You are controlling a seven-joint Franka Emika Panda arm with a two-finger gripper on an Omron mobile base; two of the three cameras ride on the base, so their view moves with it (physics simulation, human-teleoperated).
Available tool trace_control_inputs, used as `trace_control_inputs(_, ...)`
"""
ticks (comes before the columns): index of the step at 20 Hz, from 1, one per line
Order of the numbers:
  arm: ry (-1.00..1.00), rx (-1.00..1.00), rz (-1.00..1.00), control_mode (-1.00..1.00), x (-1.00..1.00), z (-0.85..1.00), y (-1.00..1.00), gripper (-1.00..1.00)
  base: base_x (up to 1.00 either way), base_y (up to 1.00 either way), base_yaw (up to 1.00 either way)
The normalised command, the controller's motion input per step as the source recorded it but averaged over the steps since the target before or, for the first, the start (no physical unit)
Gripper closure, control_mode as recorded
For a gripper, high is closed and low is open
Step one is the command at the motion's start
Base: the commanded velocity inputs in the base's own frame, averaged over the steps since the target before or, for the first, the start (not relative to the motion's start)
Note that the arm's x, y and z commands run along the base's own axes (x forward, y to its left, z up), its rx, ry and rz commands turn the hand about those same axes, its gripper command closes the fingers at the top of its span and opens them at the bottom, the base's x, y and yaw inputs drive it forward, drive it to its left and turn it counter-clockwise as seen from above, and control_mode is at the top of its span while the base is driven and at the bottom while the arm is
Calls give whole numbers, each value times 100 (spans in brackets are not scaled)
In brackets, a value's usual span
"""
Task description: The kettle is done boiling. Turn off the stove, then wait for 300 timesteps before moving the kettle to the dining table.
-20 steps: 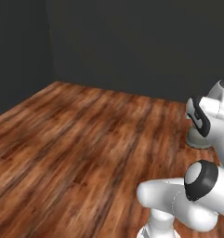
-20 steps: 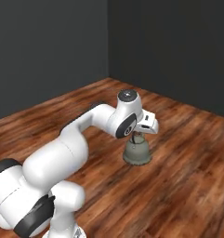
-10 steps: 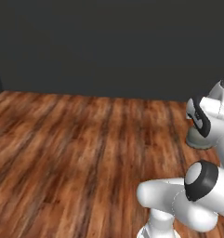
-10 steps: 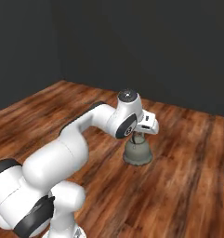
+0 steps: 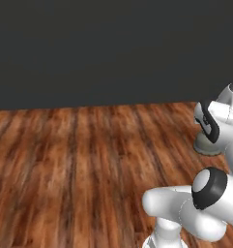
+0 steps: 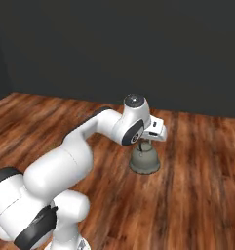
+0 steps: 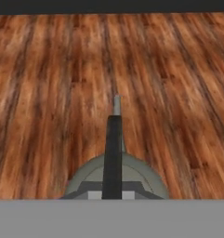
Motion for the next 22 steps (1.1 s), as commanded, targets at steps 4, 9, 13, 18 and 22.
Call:
trace_control_inputs(4,0,0,0,100,0,0,0,100,49,10,-42)
trace_control_inputs(9,0,0,0,100,0,0,0,100,53,7,-40)
trace_control_inputs(13,0,0,0,100,0,0,0,100,54,9,-39)
trace_control_inputs(18,0,0,0,100,0,0,0,100,74,36,-35)
trace_control_inputs(22,0,0,0,100,0,0,0,100,82,42,-29)
